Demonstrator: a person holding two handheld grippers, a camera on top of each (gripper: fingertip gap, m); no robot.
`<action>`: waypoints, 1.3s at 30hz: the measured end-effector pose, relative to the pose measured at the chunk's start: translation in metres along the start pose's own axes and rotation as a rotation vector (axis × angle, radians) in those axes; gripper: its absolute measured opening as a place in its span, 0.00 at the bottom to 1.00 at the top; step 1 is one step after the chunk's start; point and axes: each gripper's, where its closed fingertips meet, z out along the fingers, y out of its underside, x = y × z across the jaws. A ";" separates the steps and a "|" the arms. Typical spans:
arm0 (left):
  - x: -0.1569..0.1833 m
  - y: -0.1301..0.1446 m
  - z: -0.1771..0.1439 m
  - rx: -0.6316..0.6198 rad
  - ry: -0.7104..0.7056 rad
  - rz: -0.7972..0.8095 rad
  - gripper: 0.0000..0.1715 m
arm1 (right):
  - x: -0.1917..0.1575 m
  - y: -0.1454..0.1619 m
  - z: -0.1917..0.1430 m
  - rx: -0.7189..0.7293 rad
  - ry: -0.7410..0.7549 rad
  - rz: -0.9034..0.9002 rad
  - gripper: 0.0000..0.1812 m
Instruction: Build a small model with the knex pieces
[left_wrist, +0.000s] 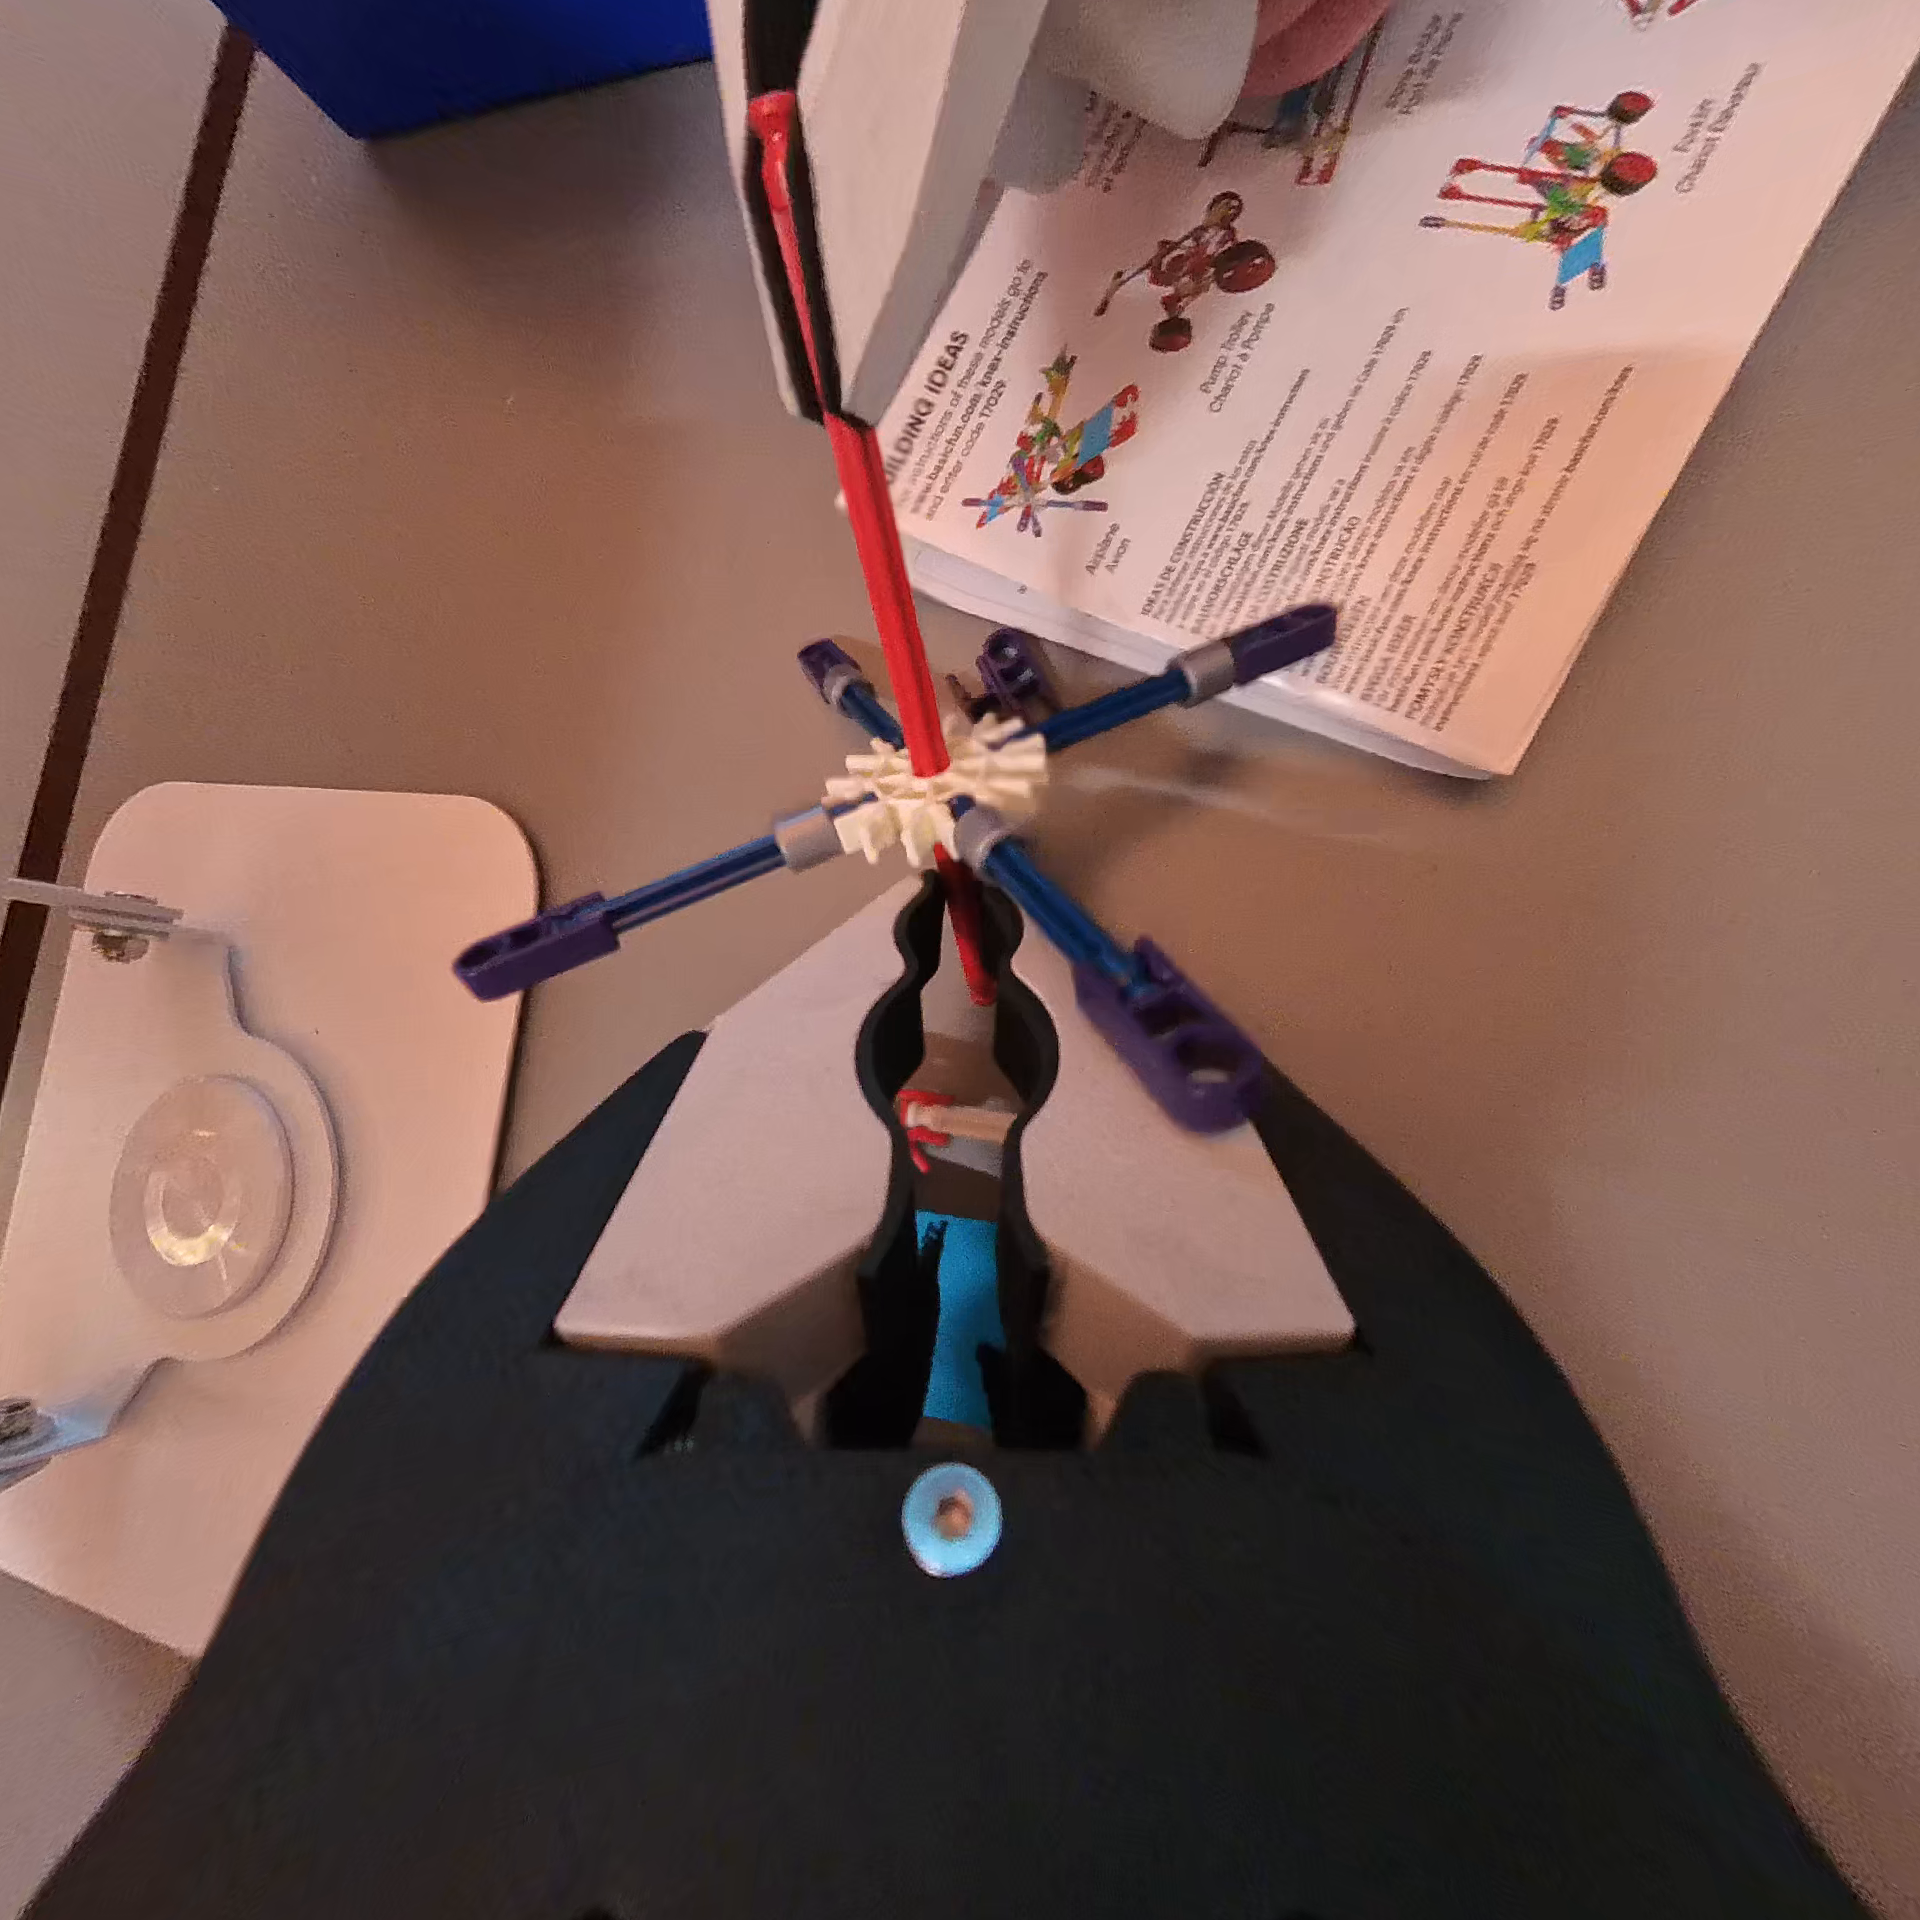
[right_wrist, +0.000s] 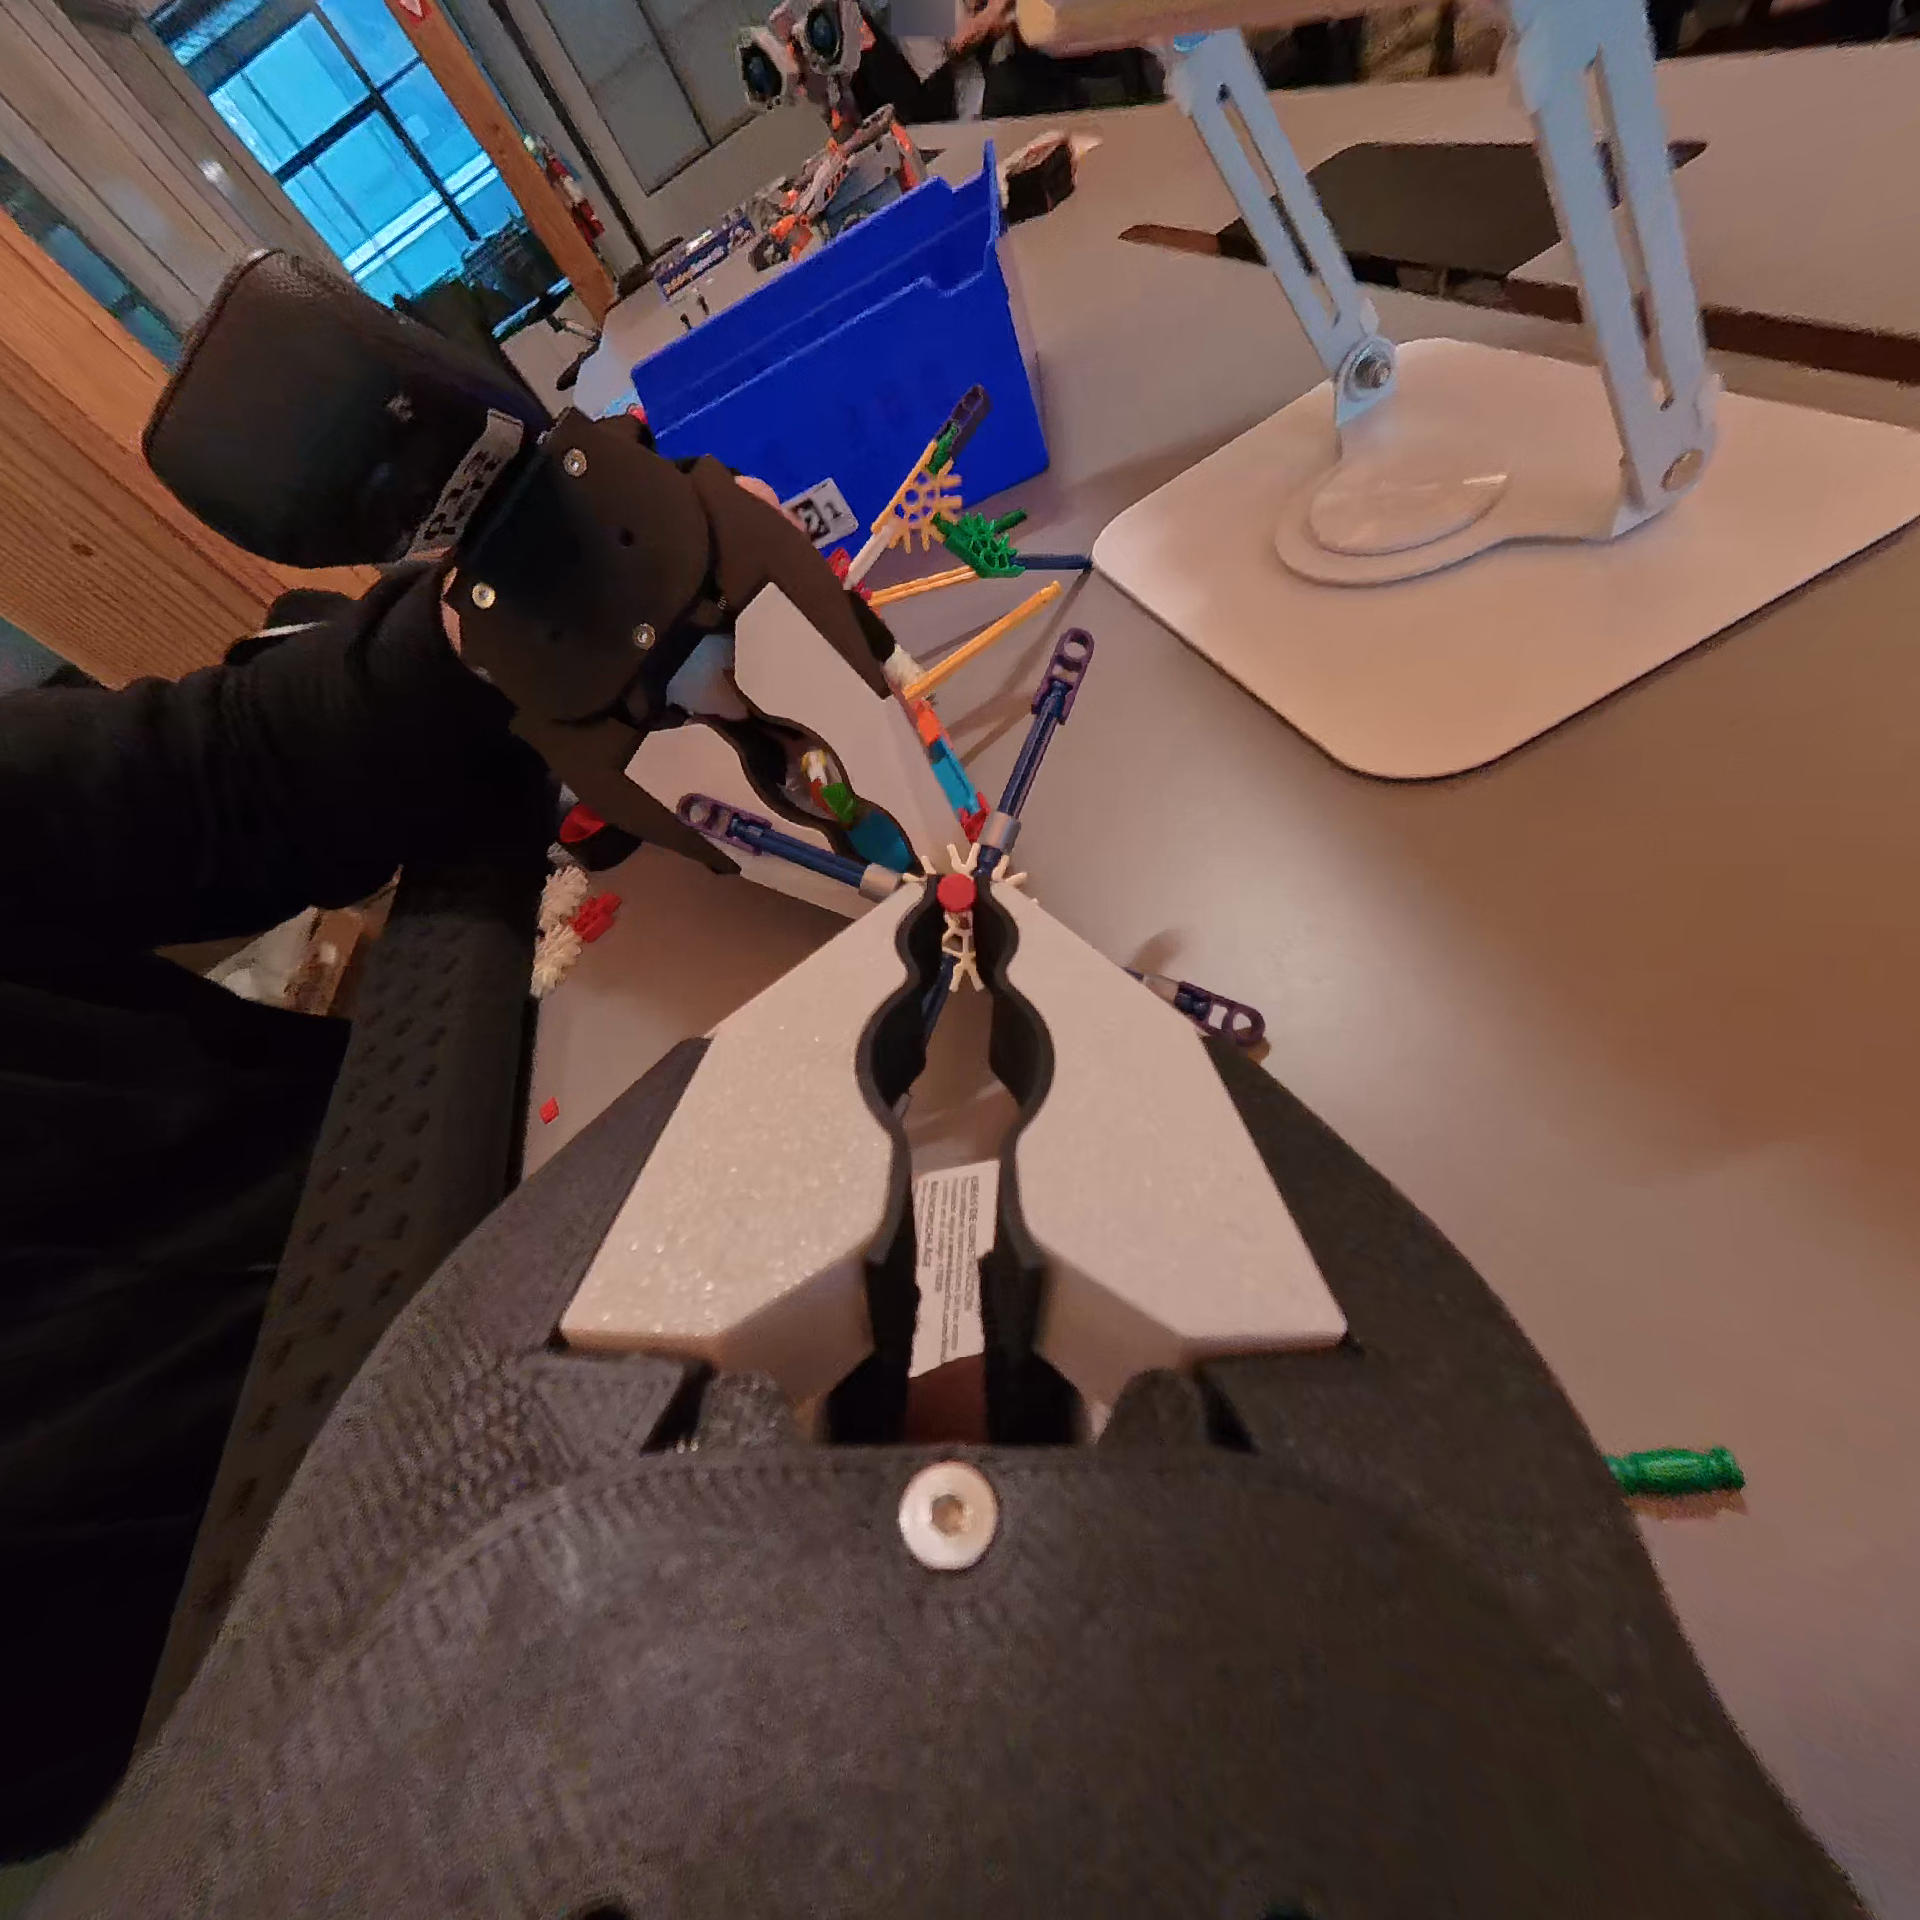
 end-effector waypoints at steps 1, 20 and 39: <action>-0.004 -0.001 -0.002 0.010 -0.022 -0.005 0.02 | 0.001 -0.005 0.000 0.020 0.015 -0.006 0.02; -0.060 -0.036 -0.088 0.542 0.006 -0.434 0.02 | 0.028 0.049 0.009 -0.446 0.369 -0.384 0.17; -0.055 -0.044 -0.087 0.620 0.074 -0.506 0.01 | 0.014 0.084 0.036 -0.619 0.280 -0.500 0.04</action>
